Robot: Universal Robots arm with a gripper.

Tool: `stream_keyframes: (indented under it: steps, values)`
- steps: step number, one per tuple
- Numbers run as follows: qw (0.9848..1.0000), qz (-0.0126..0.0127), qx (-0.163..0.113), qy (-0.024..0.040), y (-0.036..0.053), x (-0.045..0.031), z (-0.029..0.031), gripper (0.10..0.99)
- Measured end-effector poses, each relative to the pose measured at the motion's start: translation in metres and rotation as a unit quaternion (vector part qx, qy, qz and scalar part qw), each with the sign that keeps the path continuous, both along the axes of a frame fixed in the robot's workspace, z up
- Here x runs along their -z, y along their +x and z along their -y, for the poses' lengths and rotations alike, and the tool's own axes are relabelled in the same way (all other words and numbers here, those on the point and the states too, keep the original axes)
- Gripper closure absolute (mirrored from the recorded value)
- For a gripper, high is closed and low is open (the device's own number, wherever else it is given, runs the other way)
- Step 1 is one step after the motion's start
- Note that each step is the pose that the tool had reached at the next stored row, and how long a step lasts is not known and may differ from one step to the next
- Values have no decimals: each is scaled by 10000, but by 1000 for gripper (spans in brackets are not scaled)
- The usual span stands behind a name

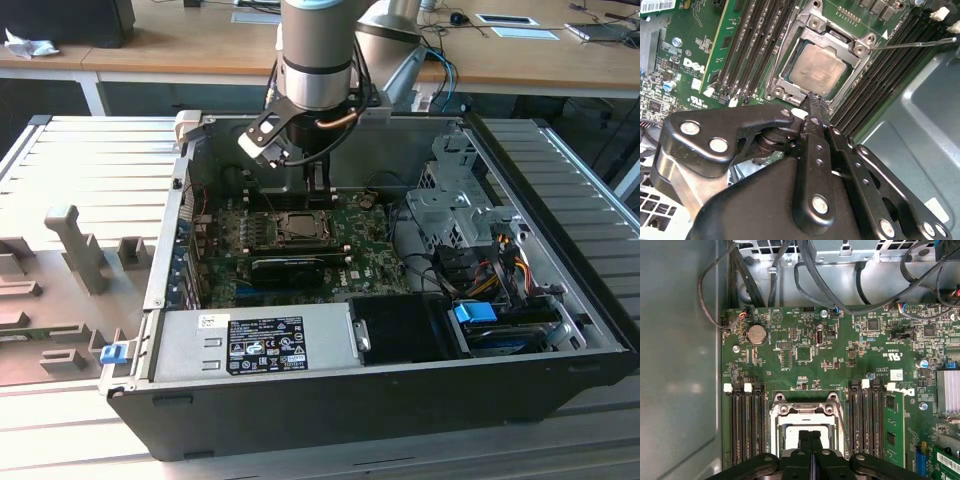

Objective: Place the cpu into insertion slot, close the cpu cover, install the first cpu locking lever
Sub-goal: 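Close the cpu cover, then install the first cpu locking lever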

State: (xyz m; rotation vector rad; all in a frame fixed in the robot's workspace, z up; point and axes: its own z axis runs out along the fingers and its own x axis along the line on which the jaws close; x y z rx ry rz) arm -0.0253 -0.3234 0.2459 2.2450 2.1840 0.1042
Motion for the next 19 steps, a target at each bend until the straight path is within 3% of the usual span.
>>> stream_keyframes:
  steps: [5,11,19]
  values:
    - [10000,0,-1,0,-38,0,0,980]
    - [10000,0,0,0,-38,-99,0,980]
    - [10000,0,1,0,-39,-292,0,980]
